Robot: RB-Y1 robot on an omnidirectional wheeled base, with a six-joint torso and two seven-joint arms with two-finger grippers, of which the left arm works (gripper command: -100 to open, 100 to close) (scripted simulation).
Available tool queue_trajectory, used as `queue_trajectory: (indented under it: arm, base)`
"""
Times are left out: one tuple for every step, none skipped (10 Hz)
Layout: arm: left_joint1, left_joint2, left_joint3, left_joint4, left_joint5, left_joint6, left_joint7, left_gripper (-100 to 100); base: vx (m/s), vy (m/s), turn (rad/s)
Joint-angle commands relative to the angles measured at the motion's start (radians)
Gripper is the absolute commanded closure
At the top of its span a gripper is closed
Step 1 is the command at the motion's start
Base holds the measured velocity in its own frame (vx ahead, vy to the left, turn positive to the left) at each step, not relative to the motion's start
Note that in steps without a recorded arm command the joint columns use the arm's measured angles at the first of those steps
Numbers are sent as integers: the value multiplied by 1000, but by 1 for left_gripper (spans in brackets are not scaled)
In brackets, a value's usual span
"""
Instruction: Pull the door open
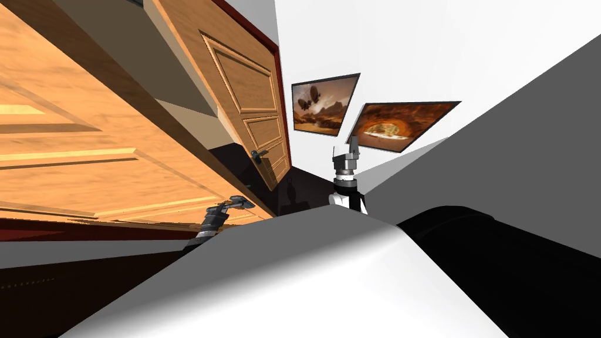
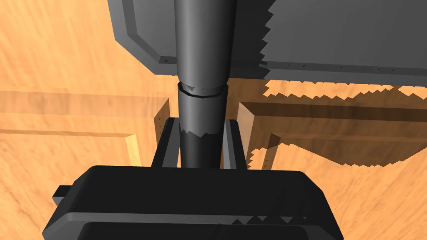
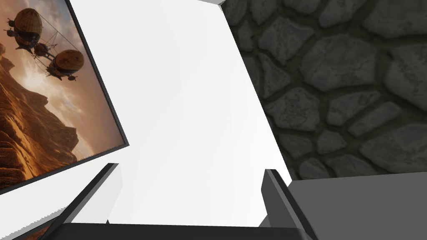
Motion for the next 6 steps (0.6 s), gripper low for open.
queue_trajectory:
  arm:
    - [13,2,-4,26,-4,-46,5,100]
    - [21,3,-6,41,-6,-72,8,100]
    - [29,5,-9,57,-9,-100,11,100]
    - [38,6,-11,76,-11,-126,15,100]
    - [38,6,-11,76,-11,-133,15,100]
    - [49,8,-15,97,-15,-170,19,100]
  base:
    - [0,6,-21]
    - [23,-10,-9]
    - [38,-12,-12]
    - [53,-10,-19]
    - [41,-9,4]
    - [30,-6,-21]
